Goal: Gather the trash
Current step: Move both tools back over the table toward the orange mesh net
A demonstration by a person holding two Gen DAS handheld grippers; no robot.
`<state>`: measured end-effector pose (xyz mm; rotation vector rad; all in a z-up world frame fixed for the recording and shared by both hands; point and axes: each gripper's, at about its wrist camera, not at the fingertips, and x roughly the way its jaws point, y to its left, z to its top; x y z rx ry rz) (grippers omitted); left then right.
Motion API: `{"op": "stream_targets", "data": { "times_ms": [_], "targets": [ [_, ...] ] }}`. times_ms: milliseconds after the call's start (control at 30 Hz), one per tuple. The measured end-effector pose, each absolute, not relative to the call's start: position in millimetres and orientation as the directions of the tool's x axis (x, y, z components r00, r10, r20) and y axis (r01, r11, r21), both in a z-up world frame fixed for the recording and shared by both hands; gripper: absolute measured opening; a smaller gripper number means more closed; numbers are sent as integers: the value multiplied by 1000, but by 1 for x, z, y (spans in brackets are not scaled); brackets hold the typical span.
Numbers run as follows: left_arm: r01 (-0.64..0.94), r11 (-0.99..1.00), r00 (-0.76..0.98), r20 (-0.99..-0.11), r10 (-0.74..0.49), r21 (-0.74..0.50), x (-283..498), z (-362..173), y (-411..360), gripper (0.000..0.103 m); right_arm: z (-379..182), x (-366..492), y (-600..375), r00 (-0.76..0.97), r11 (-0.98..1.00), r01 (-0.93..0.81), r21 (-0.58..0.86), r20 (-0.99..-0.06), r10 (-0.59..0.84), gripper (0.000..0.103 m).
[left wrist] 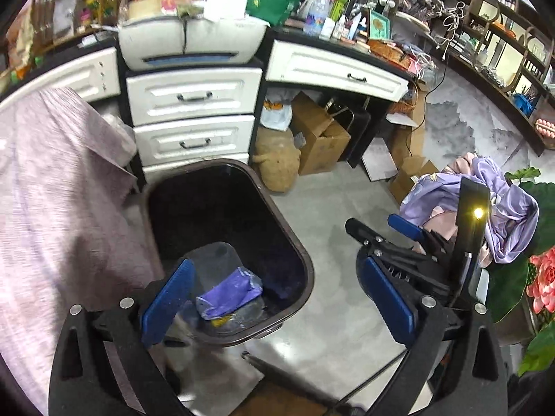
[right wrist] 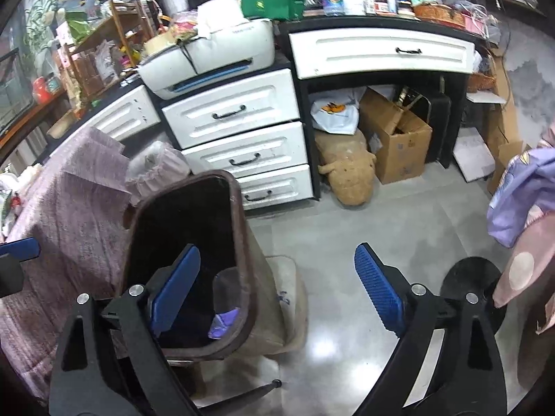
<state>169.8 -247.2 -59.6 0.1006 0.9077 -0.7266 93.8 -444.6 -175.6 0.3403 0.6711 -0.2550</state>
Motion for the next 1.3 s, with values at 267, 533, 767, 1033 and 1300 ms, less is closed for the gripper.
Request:
{"op": "stream_targets", "data": {
  "times_ms": [267,533,767,1033,1300],
  "targets": [
    [572,806,483,-732,-481,-153,156,-39,-196,97,-133,102,-414,811,955,211,210,-583,-51,92],
    [475,874,590,-699,-404,-105,141,-19,-128,97,-86,118,-348,849,987,3,161,-521,82,92],
    [353,933,686,-658,-311,-74,130,-5,-66,97,-57,126,-285,856,982,-155,103,-482,186,92],
    [176,981,728,-660,-186,-84,124,-8,15,97,-39,140,-219,794,929,-348,127,-487,364,92],
    [-18,991,713,-696,-82,-136,127,-23,96,97,-30,159,-145,726,855,-513,79,-492,481,92]
  ]
}}
